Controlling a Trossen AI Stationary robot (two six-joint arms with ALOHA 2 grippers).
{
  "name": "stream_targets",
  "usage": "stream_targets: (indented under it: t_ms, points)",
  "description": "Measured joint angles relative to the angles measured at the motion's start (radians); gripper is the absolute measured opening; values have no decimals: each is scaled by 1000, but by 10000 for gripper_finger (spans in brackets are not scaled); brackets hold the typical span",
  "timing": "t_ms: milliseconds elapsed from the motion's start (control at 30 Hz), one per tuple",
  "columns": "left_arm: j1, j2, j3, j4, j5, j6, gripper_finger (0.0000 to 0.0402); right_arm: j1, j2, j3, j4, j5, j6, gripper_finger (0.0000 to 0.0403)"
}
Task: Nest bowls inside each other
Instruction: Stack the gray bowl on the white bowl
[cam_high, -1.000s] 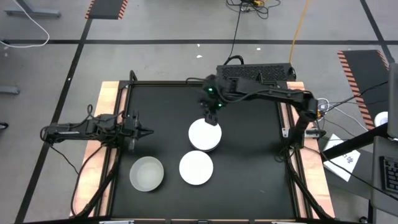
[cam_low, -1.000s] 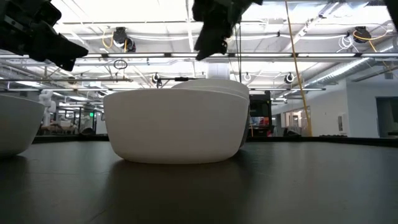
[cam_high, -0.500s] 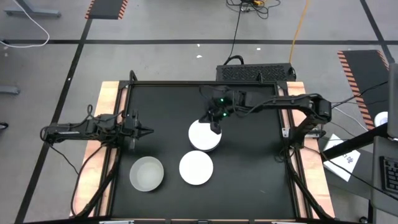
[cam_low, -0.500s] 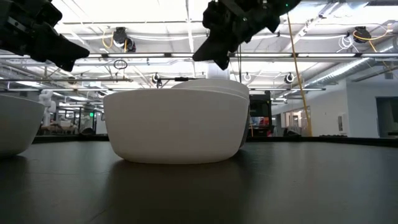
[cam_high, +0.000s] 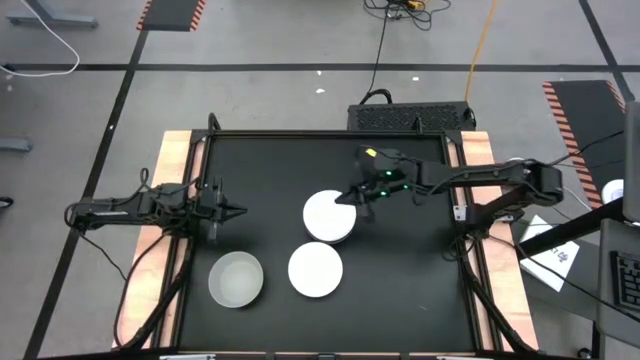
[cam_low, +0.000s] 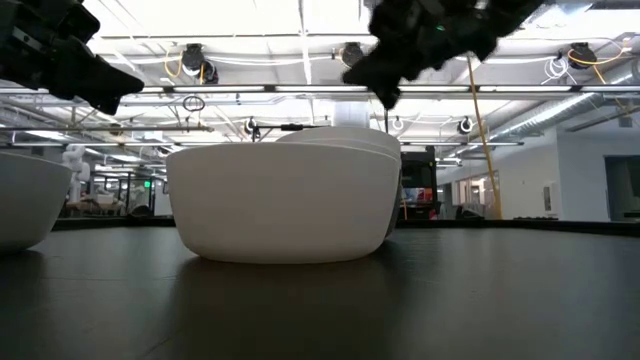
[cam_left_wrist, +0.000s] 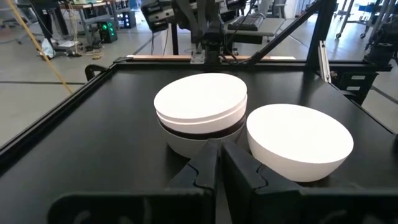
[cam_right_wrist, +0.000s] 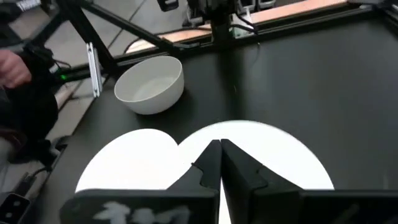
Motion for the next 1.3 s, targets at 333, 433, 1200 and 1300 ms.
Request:
stream_targets:
  t_ms: [333,433,1200,1300]
  points:
    - [0,0,0,-4,0,2,24,-8,-327,-339,198,57,124,0]
    - [0,0,0,-4,0,2,24,20,-429,-442,262,87,164,0]
    - [0,0,0,-6,-6,-10,24,87,-858,-769,310,138,183,0]
    - [0,0,0,-5,-6,-17,24,87,-890,-792,310,138,173,0]
